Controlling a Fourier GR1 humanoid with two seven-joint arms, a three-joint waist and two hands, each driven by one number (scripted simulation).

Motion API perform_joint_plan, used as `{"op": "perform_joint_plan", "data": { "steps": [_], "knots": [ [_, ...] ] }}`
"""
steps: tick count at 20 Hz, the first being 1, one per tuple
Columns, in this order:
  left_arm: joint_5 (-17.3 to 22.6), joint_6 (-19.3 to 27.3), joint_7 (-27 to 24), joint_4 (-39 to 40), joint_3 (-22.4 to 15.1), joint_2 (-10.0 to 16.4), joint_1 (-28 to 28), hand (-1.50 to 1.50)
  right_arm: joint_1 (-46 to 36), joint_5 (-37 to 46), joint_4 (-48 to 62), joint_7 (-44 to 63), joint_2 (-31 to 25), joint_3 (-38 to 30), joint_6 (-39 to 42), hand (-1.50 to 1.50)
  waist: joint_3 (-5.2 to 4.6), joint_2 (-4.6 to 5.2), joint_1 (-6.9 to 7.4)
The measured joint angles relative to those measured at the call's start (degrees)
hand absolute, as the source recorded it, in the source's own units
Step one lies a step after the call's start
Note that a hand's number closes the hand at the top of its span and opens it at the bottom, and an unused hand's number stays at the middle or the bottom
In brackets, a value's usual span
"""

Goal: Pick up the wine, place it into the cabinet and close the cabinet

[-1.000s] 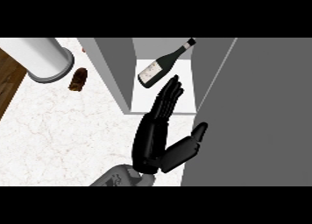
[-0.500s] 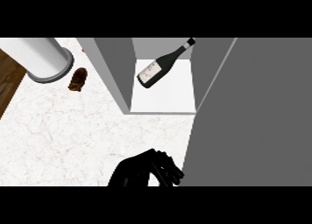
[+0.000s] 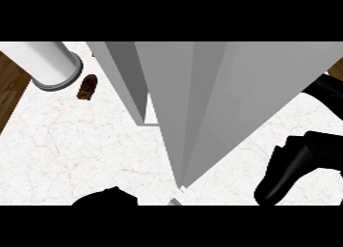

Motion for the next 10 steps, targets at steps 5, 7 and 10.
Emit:
{"op": "perform_joint_plan", "data": {
  "steps": [5, 7, 10],
  "knots": [
    [5.0, -5.4, -2.2, -5.0, 6.8, 7.1, 5.5, 1.5, -0.9, -0.8, 0.4, 1.1, 4.8, 6.3, -0.7, 1.5, -0.08, -0.11, 0.61],
    [7.9, -8.9, -3.8, -6.3, 10.6, 10.0, 8.7, 1.5, -1.6, -0.8, 0.6, 1.7, 6.6, 9.1, -1.3, 1.5, -0.21, -0.17, 0.68],
    [12.4, -14.3, -5.9, -6.3, 17.2, 13.8, 12.0, 1.5, -3.7, 0.3, 1.8, 2.4, 8.8, 14.4, -3.0, 1.5, -0.34, -0.24, 0.72]
  ]
}}
